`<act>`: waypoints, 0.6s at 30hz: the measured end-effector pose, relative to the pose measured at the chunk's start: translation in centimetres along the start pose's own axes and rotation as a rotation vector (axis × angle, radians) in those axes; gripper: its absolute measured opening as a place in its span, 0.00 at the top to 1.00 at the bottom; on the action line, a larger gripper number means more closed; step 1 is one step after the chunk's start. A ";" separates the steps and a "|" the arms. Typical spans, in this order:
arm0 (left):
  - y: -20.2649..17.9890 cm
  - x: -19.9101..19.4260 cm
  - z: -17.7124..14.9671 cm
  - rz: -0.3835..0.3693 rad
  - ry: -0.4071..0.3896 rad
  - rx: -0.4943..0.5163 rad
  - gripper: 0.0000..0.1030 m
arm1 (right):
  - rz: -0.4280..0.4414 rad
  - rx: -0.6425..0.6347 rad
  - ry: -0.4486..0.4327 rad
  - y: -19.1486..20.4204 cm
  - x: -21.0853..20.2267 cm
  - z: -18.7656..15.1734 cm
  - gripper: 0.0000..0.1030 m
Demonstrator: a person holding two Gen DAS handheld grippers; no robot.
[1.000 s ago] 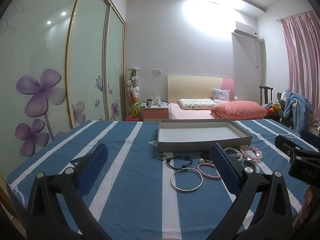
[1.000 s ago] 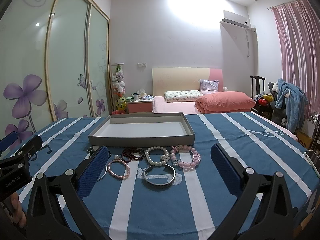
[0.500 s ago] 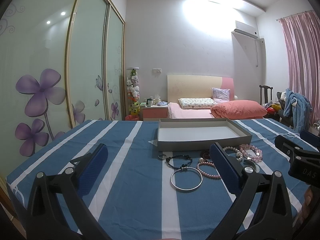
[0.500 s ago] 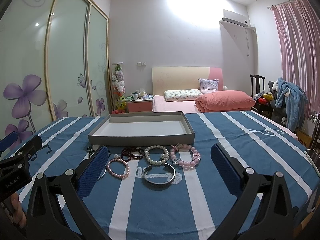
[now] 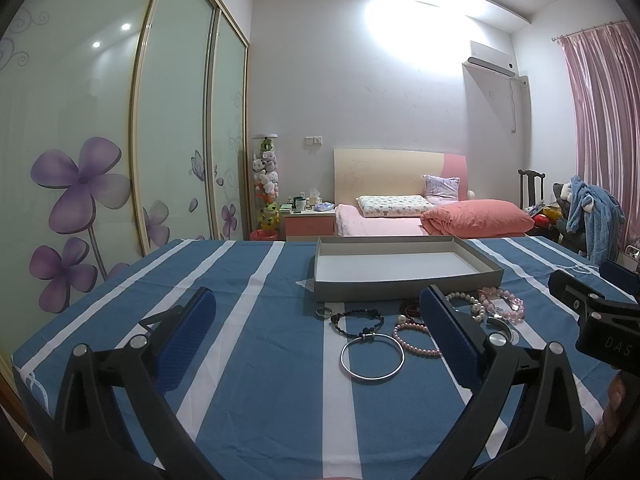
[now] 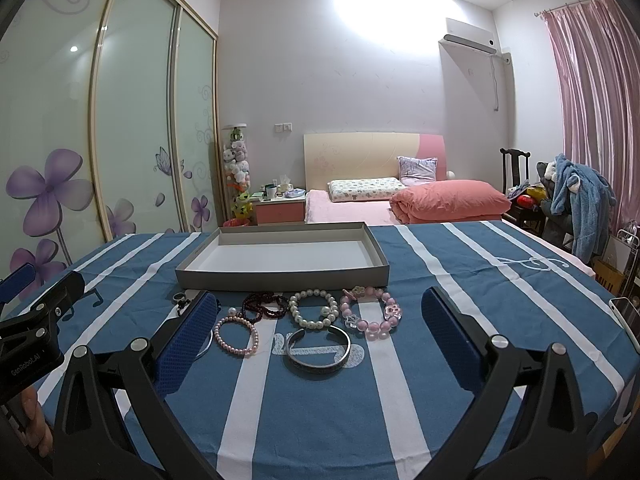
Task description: Organize jewelry
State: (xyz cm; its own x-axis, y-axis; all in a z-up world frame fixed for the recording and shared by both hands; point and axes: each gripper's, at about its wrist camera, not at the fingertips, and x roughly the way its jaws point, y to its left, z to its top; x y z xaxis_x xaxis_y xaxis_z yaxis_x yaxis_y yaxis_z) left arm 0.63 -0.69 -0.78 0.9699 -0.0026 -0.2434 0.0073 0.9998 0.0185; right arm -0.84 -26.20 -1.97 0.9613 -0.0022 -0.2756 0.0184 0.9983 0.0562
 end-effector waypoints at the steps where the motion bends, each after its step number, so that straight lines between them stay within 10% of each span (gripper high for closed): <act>1: 0.0 0.0 0.0 0.000 0.000 0.001 0.04 | 0.000 0.000 0.000 0.0 0.0 0.0 0.02; 18: -0.2 1.5 -0.8 -0.016 0.095 0.017 0.04 | 0.005 0.016 0.070 -0.5 1.3 -0.8 0.02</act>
State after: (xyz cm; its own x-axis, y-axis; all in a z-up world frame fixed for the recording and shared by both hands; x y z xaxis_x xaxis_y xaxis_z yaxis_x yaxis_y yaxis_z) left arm 1.88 -0.90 -1.88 0.9420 -0.0162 -0.3351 0.0280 0.9991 0.0303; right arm 0.21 -26.68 -3.18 0.9397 0.0072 -0.3419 0.0188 0.9972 0.0728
